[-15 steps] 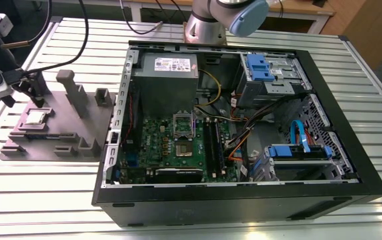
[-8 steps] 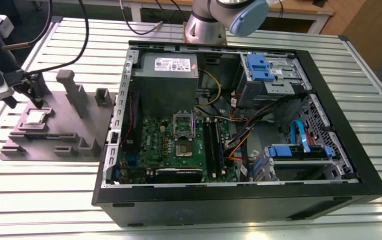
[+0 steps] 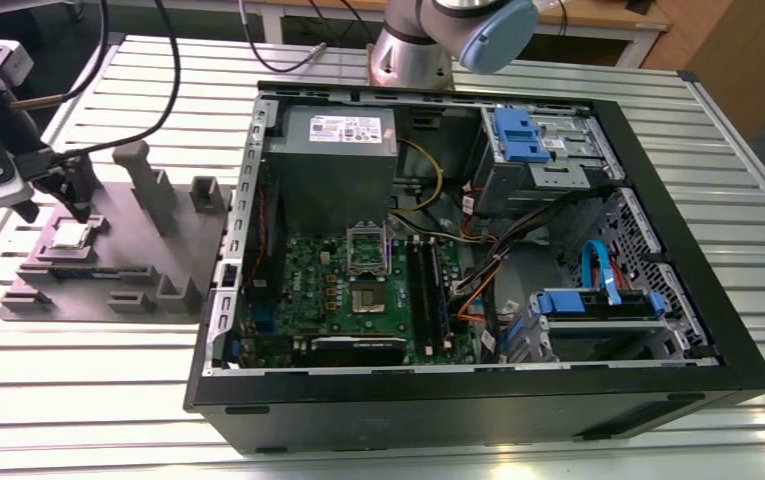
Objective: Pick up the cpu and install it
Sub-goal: 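Pick up the cpu and move it towards the insertion slot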
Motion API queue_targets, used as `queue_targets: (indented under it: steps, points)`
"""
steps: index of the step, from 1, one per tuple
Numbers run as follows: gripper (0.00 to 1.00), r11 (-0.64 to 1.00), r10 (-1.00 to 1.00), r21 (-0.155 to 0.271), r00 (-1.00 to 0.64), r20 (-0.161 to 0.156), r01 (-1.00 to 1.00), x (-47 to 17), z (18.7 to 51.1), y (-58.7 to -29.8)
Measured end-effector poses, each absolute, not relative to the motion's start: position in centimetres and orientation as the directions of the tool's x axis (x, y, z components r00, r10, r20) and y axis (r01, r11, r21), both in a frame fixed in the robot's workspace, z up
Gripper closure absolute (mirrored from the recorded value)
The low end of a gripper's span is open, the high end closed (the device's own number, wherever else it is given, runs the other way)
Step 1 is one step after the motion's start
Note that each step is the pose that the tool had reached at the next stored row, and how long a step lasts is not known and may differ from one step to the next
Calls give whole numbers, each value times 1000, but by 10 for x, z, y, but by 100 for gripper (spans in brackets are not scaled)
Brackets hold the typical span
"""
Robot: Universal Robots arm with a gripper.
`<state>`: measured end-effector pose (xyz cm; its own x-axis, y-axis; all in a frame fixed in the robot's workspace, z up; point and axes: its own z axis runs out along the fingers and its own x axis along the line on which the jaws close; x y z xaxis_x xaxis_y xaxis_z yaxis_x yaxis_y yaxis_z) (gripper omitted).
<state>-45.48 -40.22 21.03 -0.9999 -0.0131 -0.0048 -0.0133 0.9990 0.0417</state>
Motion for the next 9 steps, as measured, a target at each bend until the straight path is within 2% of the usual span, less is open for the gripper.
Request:
queue_targets:
  steps: [9]
  points:
    - [38, 999, -24, 42, -1000, -5, -24, -455, 202, -408]
